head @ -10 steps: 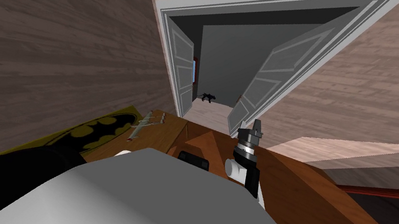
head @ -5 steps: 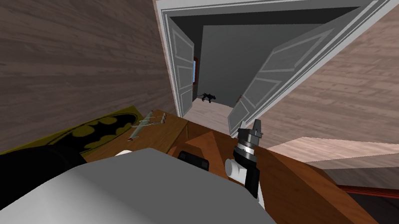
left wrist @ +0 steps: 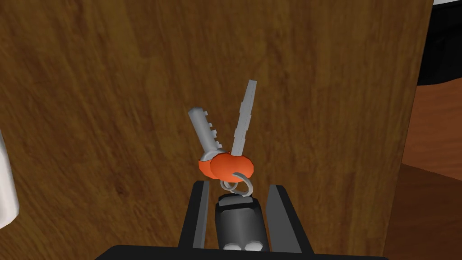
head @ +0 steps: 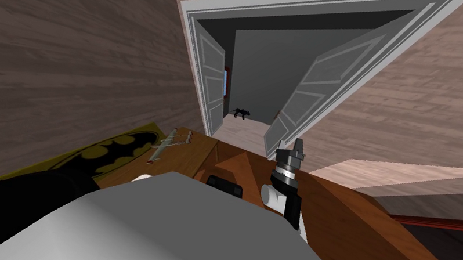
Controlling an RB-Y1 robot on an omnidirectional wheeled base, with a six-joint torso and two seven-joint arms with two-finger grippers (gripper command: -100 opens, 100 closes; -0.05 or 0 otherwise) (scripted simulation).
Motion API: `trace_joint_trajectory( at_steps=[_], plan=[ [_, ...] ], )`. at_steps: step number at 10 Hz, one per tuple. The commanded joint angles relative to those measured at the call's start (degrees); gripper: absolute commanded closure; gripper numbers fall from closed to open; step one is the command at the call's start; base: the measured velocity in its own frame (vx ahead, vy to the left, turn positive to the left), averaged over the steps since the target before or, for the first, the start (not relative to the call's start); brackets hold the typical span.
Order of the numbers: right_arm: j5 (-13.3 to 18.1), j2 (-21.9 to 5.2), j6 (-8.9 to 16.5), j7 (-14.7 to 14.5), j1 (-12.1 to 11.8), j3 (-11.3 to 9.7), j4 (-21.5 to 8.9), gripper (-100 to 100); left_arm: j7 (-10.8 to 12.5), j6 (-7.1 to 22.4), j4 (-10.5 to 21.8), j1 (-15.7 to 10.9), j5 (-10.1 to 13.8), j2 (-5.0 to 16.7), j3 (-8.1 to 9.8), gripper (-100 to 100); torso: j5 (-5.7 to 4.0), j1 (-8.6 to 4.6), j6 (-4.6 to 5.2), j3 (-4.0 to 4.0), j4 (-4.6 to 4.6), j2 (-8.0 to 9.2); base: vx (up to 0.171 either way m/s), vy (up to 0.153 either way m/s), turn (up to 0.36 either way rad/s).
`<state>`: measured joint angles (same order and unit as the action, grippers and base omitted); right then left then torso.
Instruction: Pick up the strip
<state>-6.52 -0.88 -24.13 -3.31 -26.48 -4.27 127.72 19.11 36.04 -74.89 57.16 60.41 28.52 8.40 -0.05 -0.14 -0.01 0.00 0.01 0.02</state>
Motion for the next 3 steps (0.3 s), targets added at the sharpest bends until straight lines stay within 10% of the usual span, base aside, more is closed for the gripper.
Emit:
trace_joint_trajectory(
  at_steps=[1, 2, 3],
  plan=[
    [0.0, 0.0, 0.0, 0.0, 0.0, 0.0, 0.0, 0, 0.38, 0.64, -2.05, 1.68, 0.75, 0.99, 0.38, 100, 0.0, 0.0, 0.0, 0.0, 0.0, 0.0, 0.019, -0.038, 0.007],
    [0.0, 0.0, 0.0, 0.0, 0.0, 0.0, 0.0, 0, 0.02, 0.25, -1.36, 1.26, 0.57, 0.57, 0.25, 100, -0.01, -0.03, 0.0, 0.0, 0.0, 0.01, 0.006, -0.016, 0.005],
    [0.0, 0.0, 0.0, 0.0, 0.0, 0.0, 0.0, 0, 0.07, 0.33, -1.54, 1.41, 0.61, 0.64, 0.28, 0, 0.03, 0.05, 0.01, 0.02, 0.02, 0.04, 0.0, 0.0, 0.0]
  ],
)
